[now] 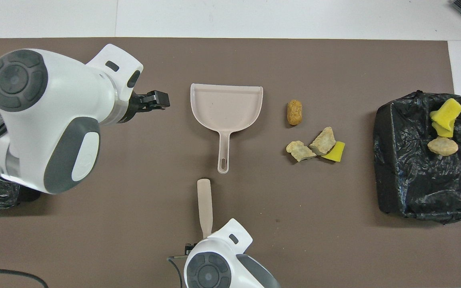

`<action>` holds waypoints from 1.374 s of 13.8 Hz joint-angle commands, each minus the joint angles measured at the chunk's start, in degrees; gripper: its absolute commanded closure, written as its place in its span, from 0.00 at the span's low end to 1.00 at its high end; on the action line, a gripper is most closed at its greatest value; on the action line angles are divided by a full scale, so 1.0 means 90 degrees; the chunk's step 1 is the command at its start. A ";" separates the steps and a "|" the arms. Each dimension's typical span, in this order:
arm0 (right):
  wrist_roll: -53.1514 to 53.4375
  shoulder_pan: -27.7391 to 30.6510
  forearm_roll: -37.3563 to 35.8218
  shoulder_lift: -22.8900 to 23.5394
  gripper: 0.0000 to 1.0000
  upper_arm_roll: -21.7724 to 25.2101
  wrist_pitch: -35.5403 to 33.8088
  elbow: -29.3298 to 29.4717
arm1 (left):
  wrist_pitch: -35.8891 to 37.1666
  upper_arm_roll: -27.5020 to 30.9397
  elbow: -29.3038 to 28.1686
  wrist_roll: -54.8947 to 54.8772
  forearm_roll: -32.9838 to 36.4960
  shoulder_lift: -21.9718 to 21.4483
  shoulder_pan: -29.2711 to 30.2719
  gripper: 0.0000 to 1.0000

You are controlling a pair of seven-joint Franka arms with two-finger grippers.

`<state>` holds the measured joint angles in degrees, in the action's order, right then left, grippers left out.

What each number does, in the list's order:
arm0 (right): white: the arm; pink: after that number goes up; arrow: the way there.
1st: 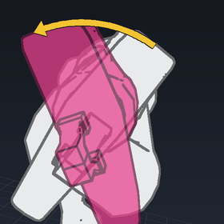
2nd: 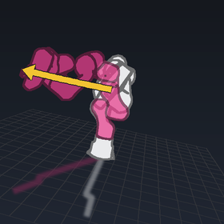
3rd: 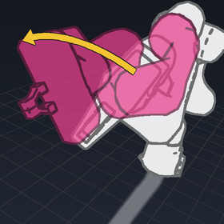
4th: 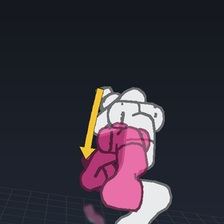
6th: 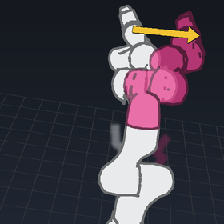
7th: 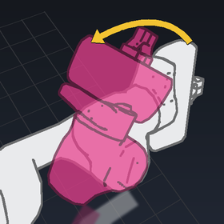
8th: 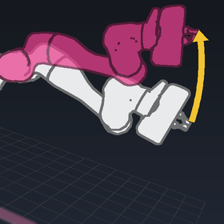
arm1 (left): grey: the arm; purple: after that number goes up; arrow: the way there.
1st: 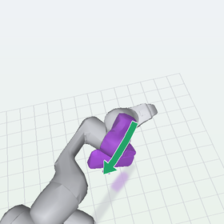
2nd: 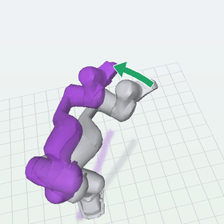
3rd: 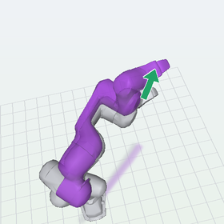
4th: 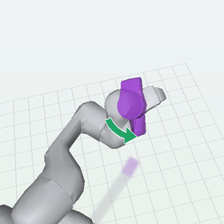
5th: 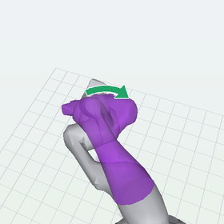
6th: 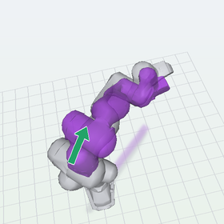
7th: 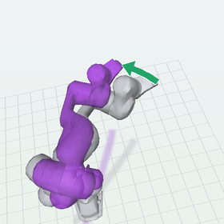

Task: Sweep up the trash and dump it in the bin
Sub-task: 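Grasp the dustpan handle with the left gripper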

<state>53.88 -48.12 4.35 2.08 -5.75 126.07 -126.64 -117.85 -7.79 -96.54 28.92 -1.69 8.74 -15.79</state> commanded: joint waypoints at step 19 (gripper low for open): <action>0.0019 -0.0034 0.0220 0.0219 1.00 0.0033 0.0671 -0.0098 | 0.0125 0.0055 0.0199 0.1377 0.0490 0.1714 -0.1888 0.85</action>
<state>53.38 -49.13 5.31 4.35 -5.39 133.78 -128.32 -119.19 -7.72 -94.65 41.17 1.56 25.79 -32.62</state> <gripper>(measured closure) 0.736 0.256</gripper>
